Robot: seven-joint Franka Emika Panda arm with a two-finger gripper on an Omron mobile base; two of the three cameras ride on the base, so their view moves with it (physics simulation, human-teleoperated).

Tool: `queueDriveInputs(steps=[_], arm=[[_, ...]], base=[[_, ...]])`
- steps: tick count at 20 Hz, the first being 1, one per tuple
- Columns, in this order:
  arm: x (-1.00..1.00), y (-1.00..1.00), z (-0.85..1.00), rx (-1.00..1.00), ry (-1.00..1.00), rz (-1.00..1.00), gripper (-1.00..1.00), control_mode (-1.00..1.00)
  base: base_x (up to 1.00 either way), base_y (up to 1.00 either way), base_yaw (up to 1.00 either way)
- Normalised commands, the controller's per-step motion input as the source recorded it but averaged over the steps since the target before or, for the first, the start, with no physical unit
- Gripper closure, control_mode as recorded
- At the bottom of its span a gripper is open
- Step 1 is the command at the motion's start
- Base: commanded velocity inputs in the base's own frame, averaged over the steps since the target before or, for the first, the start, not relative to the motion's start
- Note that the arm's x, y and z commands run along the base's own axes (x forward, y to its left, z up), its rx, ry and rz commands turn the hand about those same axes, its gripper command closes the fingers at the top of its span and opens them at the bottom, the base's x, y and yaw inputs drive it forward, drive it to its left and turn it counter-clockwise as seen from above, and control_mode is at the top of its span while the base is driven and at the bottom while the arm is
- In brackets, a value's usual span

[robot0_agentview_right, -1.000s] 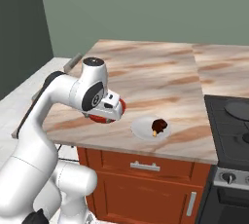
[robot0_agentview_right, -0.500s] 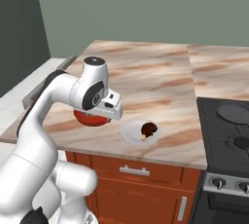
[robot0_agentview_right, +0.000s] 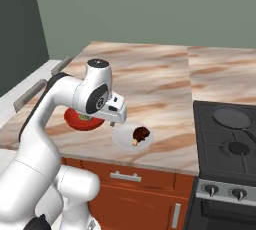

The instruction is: Place the steak on the plate and place the lemon wedge on the same plate.

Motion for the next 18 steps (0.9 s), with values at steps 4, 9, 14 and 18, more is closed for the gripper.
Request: queueDriveInputs(steps=[4,9,14,18], arm=[[0.00,0.00,0.00,0.00,0.00,0.00,-1.00,1.00],[0.00,0.00,0.00,0.00,0.00,0.00,-1.00,1.00],[0.00,0.00,0.00,0.00,0.00,0.00,-1.00,1.00],[0.28,0.00,0.00,0.00,0.00,0.00,-1.00,-1.00]], base=[[0.51,0.00,0.03],[0.55,0.00,0.03],[0.35,0.00,0.00],[0.00,0.00,0.00]])
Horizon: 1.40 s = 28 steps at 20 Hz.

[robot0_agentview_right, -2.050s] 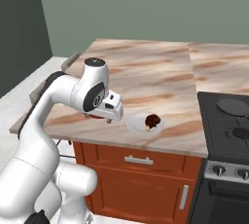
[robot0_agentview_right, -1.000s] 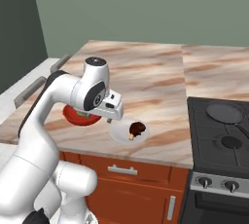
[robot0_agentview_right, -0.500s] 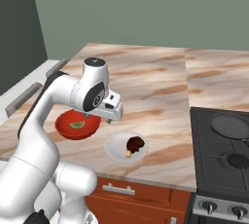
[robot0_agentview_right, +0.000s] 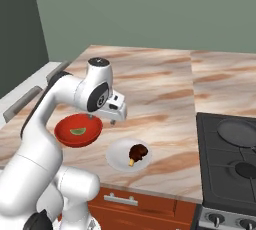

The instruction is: Place the steak on the plate and place the lemon wedge on the same plate.

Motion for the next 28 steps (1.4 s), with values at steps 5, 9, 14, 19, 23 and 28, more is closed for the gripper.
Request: queueDriveInputs(steps=[5,9,14,19,23,28], arm=[[0.45,0.23,0.00,0.00,0.00,0.16,-1.00,-1.00],[0.43,0.66,0.00,0.00,0.00,0.24,-1.00,-1.00],[0.11,0.63,-0.01,0.00,0.00,0.31,-1.00,-1.00],[-0.02,0.34,-0.06,0.00,-0.05,0.48,-1.00,-1.00],[0.00,0.50,-0.11,0.00,-0.03,0.54,-1.00,-1.00],[0.00,0.50,-0.17,-0.01,-0.01,0.56,-1.00,-1.00]], base=[[0.00,0.00,0.00],[0.00,0.00,0.00],[0.00,0.00,0.00],[0.00,0.00,0.00],[0.00,0.00,0.00],[0.00,0.00,0.00]])
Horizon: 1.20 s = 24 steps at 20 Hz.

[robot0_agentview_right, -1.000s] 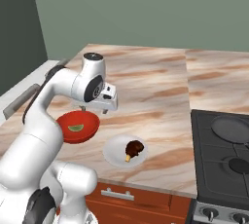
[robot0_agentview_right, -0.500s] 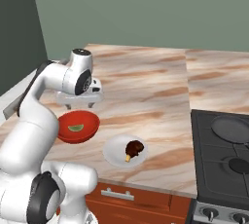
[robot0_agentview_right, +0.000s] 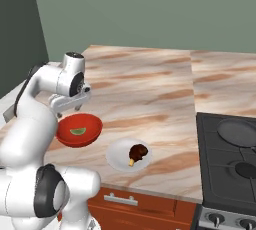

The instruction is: Place the steak on the plate and place the lemon wedge on the same plate.

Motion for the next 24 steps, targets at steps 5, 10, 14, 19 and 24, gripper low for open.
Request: queueDriveInputs(steps=[5,10,14,19,24], arm=[[0.04,0.08,-0.26,0.00,-0.05,0.58,-1.00,-1.00],[0.01,-0.01,-0.20,0.00,-0.09,0.53,-1.00,-1.00],[0.00,-0.14,-0.17,0.00,-0.18,0.43,-1.00,-1.00],[0.00,-0.15,-0.29,0.00,-0.29,0.34,-1.00,-1.00],[0.10,-0.04,-0.44,0.00,-0.26,0.29,-1.00,-1.00]], base=[[0.00,0.00,0.00],[0.00,0.00,0.00],[0.00,0.00,0.00],[0.00,0.00,0.00],[0.00,0.00,0.00]])
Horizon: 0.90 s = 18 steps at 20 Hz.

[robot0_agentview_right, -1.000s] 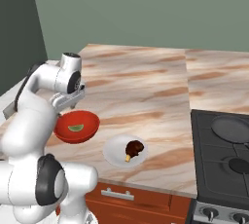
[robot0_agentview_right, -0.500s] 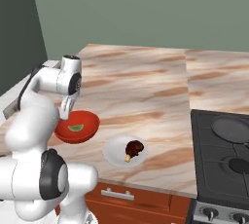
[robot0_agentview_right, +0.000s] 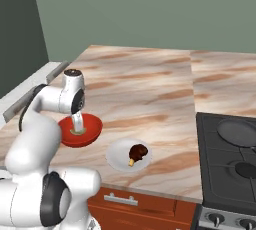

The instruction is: Place the steak on the plate and place the lemon wedge on the same plate.

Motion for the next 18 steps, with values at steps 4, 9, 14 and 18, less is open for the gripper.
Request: queueDriveInputs(steps=[4,9,14,18], arm=[[0.31,0.00,-0.43,0.00,-0.07,0.27,-1.00,-1.00],[0.27,0.03,-0.20,0.00,0.00,0.18,-1.00,-1.00],[0.37,0.12,0.00,0.00,0.04,0.09,-1.00,-1.00],[0.41,0.19,0.00,0.00,0.13,0.07,-1.00,-1.00]], base=[[0.00,0.00,0.00],[0.00,0.00,0.00],[0.00,0.00,0.00],[0.00,0.00,0.00]])
